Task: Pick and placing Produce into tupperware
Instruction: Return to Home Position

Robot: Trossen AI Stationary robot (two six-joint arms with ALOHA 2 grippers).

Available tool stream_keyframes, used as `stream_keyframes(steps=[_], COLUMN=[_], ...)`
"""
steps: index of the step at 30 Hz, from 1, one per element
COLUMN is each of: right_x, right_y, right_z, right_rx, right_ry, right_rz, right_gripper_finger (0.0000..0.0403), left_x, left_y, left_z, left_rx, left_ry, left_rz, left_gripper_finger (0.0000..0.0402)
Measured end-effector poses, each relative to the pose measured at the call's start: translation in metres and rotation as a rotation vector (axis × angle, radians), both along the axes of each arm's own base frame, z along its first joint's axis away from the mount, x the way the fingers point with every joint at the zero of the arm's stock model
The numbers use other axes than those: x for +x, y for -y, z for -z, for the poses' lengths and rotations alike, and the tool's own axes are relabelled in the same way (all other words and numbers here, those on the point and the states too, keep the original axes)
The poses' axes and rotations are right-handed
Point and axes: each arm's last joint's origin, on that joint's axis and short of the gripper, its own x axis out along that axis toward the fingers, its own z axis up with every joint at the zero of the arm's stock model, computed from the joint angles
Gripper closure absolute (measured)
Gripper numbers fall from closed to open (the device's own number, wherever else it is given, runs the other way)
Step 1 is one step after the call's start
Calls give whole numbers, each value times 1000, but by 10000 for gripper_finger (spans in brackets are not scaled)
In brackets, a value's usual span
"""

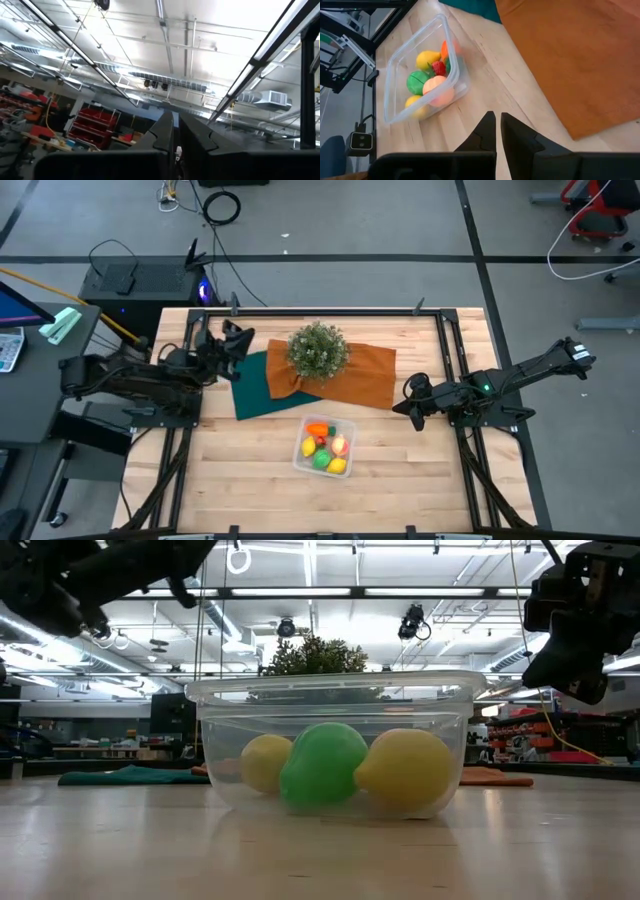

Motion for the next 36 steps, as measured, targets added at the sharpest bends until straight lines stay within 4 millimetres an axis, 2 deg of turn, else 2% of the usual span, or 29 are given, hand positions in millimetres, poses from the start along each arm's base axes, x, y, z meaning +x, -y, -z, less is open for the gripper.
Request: stream_keyframes(steps=[9,16,22,28,36], right_x=[0,0,0,0,0], right_y=[0,0,0,0,0], right_z=[0,0,0,0,0], right_rx=[-1,-1,15,35,34], right_ry=[0,0,0,-1,-1], right_rz=[0,0,10,24,23], right_gripper_finger=[403,403,403,403,403], left_x=[-35,-49,-52,-54,-76], left_y=[4,7,10,12,17], left_z=[14,20,17,16,1], left_rx=[36,113,216,245,260], left_ry=[23,13,-8,-18,151], left_rz=[-58,-137,-231,-290,-286], left_gripper_finger=[383,387,396,396,391])
